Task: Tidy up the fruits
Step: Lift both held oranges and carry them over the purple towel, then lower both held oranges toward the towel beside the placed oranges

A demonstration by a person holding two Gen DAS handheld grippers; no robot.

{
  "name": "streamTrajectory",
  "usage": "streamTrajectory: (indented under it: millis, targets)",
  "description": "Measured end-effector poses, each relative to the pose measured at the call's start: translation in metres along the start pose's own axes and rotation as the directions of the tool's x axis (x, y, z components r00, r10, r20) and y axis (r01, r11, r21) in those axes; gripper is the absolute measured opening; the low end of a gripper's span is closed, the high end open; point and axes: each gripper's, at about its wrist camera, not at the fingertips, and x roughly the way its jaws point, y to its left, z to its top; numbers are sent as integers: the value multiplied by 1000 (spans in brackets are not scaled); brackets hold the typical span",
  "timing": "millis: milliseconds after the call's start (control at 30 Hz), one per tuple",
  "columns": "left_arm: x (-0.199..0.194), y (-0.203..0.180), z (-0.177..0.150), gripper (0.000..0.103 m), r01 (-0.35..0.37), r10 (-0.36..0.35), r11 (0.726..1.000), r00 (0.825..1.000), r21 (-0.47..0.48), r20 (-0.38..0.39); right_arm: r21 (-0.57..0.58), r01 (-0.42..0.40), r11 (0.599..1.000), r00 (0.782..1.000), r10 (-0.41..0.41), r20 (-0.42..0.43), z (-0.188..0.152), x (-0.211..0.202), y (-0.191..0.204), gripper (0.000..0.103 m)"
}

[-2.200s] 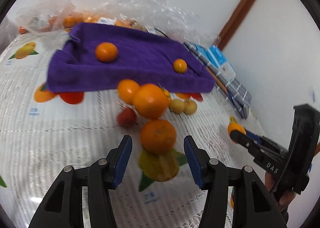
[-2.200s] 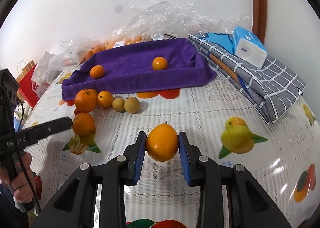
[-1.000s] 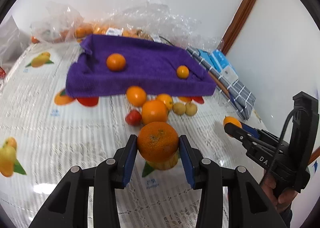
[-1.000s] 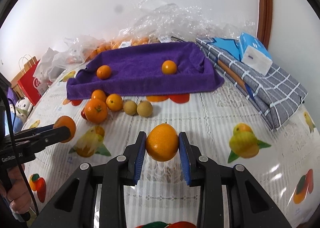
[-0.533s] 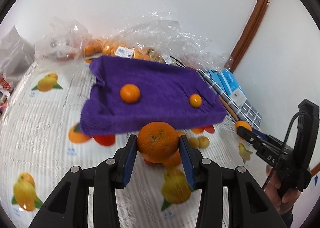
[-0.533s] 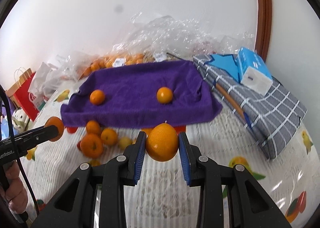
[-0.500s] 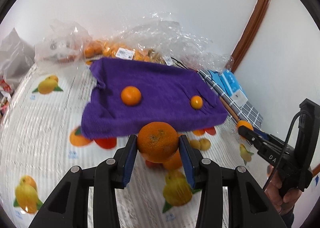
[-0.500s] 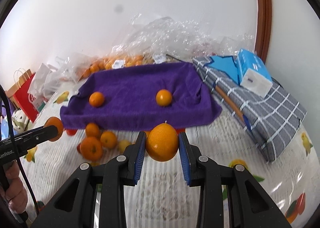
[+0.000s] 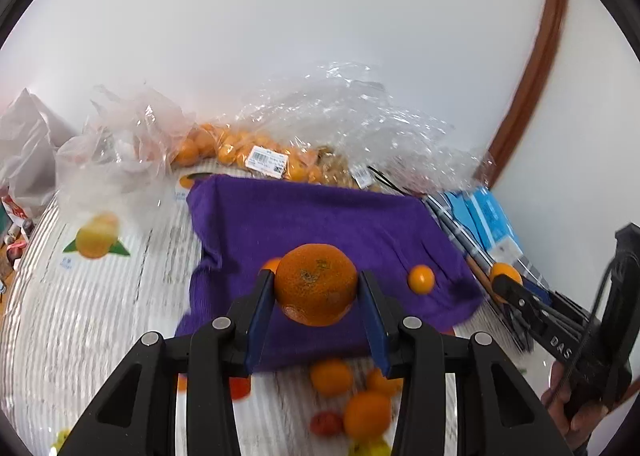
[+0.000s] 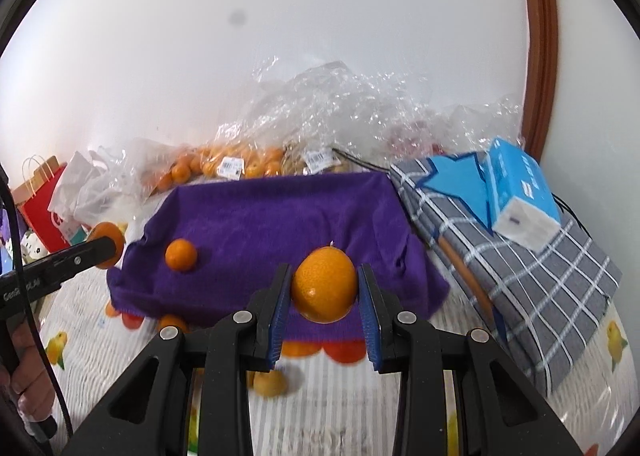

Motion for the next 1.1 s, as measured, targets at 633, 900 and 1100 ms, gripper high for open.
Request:
streamTrajectory:
  millis: [633,900,1100]
  targets:
    - [65,-19,-25,40,66,-65,997,998,39,-17,35,-1,999,997,3,-77,-11,77,-25,33]
    - [79,-25,-30,40,63,-60,995,997,82,-41,-26,11,1000,997,-13,-74,-20,82,-13,33]
    - [79,-24,-30,40,73,-69,994,997,80,-44,-18,19,1000,995,-21,-96,-22,88,-14,33]
